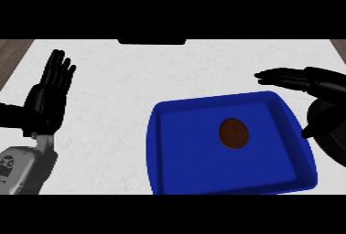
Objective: Pick the cupcake from the tray and place it in the pot
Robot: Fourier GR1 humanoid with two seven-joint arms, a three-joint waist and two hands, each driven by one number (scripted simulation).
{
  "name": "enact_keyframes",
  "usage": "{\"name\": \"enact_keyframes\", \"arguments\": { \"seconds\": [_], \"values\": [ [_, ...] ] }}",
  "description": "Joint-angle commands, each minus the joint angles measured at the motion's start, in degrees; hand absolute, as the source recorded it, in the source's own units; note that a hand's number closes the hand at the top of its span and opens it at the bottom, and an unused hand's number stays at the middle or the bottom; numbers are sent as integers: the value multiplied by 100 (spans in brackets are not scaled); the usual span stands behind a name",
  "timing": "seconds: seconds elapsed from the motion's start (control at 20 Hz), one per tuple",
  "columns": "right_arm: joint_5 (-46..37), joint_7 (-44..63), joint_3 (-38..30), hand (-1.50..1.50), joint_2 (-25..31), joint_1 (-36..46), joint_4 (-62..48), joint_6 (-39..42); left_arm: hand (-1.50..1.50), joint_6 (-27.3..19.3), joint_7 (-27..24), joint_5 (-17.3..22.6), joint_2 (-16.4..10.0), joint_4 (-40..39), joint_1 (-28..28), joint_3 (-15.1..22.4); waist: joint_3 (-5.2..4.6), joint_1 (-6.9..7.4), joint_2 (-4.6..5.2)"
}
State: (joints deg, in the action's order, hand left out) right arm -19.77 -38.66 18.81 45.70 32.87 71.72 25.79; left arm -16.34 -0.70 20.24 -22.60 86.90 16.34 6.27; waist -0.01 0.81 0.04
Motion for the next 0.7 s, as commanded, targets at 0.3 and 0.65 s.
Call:
{"name": "enact_keyframes", "arguments": {
  "seconds": [0.3,0.65],
  "values": [
    [-603,898,295,-150,-470,-156,537,767,0,148,-223,-256,355,-258,-22,-129,-2,-98,-3],
    [-1397,586,341,-150,-1201,-350,99,275,0,372,30,-336,305,-349,274,-499,1,-68,3]
  ]
}}
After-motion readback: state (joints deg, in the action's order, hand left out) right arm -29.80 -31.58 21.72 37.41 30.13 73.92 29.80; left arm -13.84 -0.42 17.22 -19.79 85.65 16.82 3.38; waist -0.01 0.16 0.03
